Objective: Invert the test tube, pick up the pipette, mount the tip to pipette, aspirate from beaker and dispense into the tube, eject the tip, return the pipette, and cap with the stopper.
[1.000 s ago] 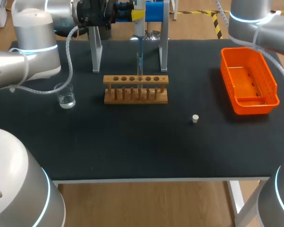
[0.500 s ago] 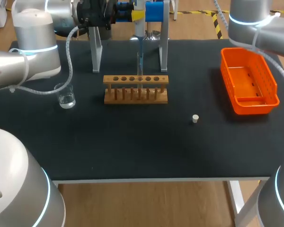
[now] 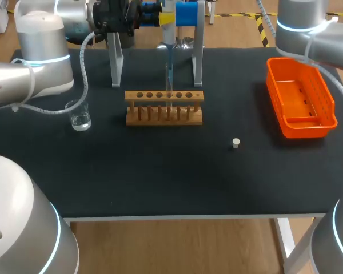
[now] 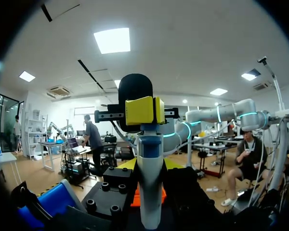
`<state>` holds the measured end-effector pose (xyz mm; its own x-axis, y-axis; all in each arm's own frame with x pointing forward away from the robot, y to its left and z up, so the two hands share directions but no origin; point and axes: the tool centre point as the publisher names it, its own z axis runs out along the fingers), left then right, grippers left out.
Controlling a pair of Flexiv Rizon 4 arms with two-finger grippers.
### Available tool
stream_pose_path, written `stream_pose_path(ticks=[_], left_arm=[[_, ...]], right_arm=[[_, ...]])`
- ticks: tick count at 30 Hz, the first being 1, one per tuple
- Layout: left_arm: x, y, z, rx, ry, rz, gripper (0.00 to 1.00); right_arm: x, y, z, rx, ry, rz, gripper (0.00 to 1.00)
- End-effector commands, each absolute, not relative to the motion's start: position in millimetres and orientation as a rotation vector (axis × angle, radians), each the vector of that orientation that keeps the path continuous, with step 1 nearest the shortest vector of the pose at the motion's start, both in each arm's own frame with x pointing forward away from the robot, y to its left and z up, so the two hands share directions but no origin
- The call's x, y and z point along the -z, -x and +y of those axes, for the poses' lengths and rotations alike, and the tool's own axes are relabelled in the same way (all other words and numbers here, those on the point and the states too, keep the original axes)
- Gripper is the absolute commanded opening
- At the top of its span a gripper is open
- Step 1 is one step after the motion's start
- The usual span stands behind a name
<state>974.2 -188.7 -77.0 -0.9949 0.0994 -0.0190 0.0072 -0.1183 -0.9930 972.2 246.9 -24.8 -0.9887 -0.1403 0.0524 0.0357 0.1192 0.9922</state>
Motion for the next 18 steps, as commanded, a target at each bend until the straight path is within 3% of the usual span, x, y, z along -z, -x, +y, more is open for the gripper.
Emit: stream_pose_path(ticks=[1, 8, 9, 10, 18], left_arm=[[74, -977, -188, -2.295, 0.132, -2.041, 0.0], [74, -977, -188, -2.295, 0.132, -2.041, 0.0], [74, -977, -188, -2.295, 0.132, -2.041, 0.0], [74, -977, -188, -2.295, 0.132, -2.041, 0.0], [74, -977, -188, -2.295, 0.132, -2.041, 0.0]], right_arm=[[13, -971, 243, 2.022, -0.127, -2.248, 0.0], [-14, -962, 231, 2.083, -0.19, -2.235, 0.0], [-17, -960, 228, 2.094, -0.201, -2.237, 0.44], [-20, -957, 225, 2.106, -0.217, -2.221, 1.0], [-38, -934, 182, 2.241, -0.353, -2.046, 1.0]])
